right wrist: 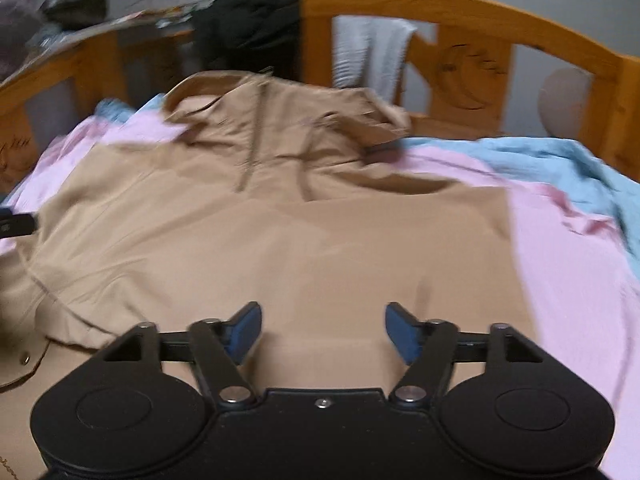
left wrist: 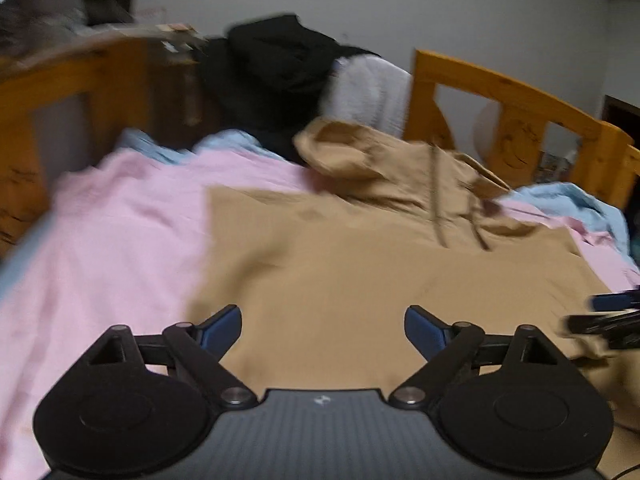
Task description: Fold large clothes
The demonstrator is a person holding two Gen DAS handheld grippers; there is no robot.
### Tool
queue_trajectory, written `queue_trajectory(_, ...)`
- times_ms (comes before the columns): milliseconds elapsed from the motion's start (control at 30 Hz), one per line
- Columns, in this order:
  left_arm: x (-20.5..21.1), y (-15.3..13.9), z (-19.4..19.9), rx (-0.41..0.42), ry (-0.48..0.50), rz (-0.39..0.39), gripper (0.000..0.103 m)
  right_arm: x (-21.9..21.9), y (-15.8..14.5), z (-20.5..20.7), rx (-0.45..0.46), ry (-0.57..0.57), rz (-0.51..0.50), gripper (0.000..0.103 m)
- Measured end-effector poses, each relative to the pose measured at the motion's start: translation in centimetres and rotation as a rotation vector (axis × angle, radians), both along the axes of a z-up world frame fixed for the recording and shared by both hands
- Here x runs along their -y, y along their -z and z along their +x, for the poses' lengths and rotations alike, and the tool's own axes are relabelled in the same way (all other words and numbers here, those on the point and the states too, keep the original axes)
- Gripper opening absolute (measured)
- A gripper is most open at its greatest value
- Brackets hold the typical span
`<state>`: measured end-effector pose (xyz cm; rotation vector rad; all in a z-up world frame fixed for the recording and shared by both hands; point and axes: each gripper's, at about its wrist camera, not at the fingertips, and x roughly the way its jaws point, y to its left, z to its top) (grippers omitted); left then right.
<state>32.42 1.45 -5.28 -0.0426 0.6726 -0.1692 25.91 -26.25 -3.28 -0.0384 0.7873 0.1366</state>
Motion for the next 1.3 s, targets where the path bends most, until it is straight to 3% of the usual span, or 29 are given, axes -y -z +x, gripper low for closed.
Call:
queue_trajectory(67, 1.6, 1.6, 1.0, -0.066, 0.012, 0.018, 0.092, -1.8, 0.9, 0.9, -0.036, -0.03, -0.021, 0.074)
queue_trajectory(133, 2.9, 3.1, 1.6, -0.123, 0.01, 0.091, 0.092, -3.1, 1.9, 1.6, -0.073, -0.044, -0.05, 0.076)
queue_trajectory(233, 3.5, 4.1, 1.1, -0.11, -0.004, 0.163, 0.094, -3.4, 2.6, 2.1, -0.087, -0.002, -0.064, 0.087)
queue_trajectory(500, 0.4, 3.8, 1.3, -0.094, -0.059, 0.202, 0.096, -1.2, 3.2, 1.6, -0.094, 0.029, -0.039, 0.095)
queue_trajectory(767, -0.9, 3.6, 0.9, -0.096, 0.029, 0.184, 0.099, 2.3, 3.9, 1.0, -0.114, 0.078, -0.009, 0.102)
queue_trajectory(867, -0.2, 3.6, 1.3, -0.112, 0.018, 0.202, 0.102, 2.7, 3.9, 0.9, -0.112, 0.066, 0.003, 0.102)
queue_trajectory(1000, 0.1, 2.8, 2.1, -0.164, -0.018, 0.149, 0.102, 3.1, 1.9, 0.8, -0.063, 0.04, 0.052, 0.099)
queue_trajectory(1133, 0.3, 1.9, 2.7, -0.194, -0.07, 0.102, 0.102, 2.6, -0.7, 2.0, 0.007, -0.017, 0.003, 0.102)
queue_trajectory(1300, 0.4, 0.7, 3.4, -0.225, -0.108, 0.05, 0.102, -0.1, -2.2, 5.5, -0.068, -0.031, -0.095, 0.102)
